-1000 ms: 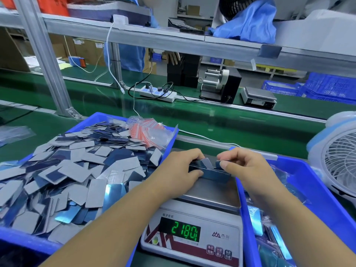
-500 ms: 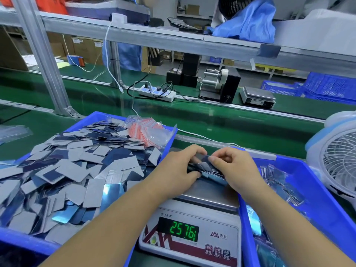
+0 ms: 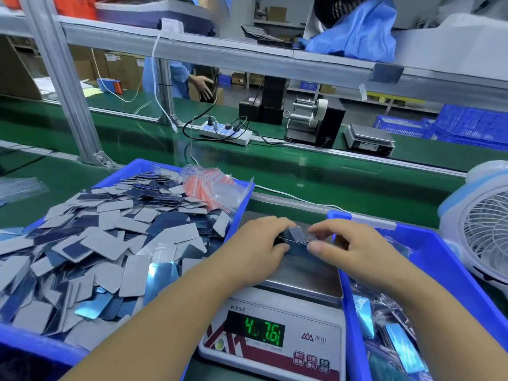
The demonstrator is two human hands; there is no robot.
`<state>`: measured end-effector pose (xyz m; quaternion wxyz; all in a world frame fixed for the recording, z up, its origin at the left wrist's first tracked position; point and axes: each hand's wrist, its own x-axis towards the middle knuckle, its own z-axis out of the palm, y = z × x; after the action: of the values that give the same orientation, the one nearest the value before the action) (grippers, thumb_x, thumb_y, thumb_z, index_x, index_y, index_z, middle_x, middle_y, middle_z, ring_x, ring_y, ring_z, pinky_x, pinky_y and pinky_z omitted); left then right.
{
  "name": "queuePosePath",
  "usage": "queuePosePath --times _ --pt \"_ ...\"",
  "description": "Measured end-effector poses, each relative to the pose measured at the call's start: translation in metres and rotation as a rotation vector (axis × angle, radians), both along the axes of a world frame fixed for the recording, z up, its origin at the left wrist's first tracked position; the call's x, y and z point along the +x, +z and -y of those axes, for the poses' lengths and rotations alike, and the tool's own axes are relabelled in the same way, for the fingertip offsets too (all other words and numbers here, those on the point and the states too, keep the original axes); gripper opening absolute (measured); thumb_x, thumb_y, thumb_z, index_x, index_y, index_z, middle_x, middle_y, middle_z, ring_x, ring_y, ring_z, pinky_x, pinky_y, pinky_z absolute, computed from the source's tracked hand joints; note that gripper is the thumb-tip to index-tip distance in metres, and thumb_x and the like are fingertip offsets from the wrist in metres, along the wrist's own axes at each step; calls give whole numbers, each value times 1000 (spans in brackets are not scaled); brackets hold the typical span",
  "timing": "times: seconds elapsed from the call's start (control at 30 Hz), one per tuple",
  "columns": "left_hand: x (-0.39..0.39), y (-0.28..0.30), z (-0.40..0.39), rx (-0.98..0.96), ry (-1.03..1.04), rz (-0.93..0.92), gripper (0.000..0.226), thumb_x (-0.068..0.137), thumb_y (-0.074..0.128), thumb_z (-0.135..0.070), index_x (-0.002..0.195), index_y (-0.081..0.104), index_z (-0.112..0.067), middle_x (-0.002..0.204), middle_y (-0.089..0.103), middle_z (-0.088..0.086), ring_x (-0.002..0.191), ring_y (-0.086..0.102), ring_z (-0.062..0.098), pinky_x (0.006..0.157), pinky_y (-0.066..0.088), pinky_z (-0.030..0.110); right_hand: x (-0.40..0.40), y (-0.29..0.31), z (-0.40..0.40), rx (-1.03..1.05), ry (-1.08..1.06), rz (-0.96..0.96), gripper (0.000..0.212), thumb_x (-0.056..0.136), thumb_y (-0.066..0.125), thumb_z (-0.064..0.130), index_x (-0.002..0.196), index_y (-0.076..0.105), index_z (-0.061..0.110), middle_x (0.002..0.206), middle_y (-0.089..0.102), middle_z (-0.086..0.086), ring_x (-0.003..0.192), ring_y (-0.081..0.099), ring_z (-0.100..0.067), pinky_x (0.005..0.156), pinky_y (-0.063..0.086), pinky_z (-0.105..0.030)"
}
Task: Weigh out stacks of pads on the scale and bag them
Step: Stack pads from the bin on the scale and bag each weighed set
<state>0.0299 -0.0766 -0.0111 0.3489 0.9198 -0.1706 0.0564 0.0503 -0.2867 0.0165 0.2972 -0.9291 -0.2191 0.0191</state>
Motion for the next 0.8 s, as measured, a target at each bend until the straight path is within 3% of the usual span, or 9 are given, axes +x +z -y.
queuePosePath --times 0.1,0.17,0.27,0.37,0.57,0.7,0.8 --pt "0 -1 0 14 3 -3 40 99 55 -16 136 54 -32 119 58 -6 115 47 10 94 34 20 0 -3 2 -79 63 56 30 74 78 43 90 58 56 90 61 36 75 55 11 65 38 -4" --pt "0 -1 -1 20 7 -5 43 99 55 -17 140 52 -32 121 58 -7 116 46 9 95 34 20 3 -6 3 -65 25 112 41 77 81 26 88 56 56 82 65 25 71 56 7 64 38 -4" --pt "0 0 -4 5 3 8 37 98 58 -18 132 60 -33 114 62 -5 109 52 11 97 41 30 5 -4 10 20 -10 78 45 79 80 13 89 61 52 77 65 17 66 58 2 64 41 -5" --pt "2 1 -7 9 14 -4 33 98 58 -18 127 63 -32 112 63 -6 107 54 12 97 44 34 6 1 19 -10 0 58 37 79 79 11 80 66 46 78 65 26 66 59 0 64 44 -8" --pt "1 0 -8 -2 48 -45 37 100 54 -20 134 57 -34 119 60 -11 111 54 10 97 45 31 11 5 32 54 11 -5 29 80 76 10 77 67 38 57 58 18 49 45 -1 50 38 -11" --pt "1 0 -7 12 41 -77 42 101 49 -19 140 51 -34 119 57 -8 112 52 12 99 43 33 7 11 32 199 68 -121 23 81 75 7 81 69 28 62 58 11 56 47 -6 54 41 -20" --pt "1 0 -6 73 7 -81 45 101 45 -15 143 46 -31 117 52 -4 118 44 15 102 38 31 1 0 9 69 106 -23 23 80 72 9 79 65 31 69 64 12 59 53 -4 58 43 -17"
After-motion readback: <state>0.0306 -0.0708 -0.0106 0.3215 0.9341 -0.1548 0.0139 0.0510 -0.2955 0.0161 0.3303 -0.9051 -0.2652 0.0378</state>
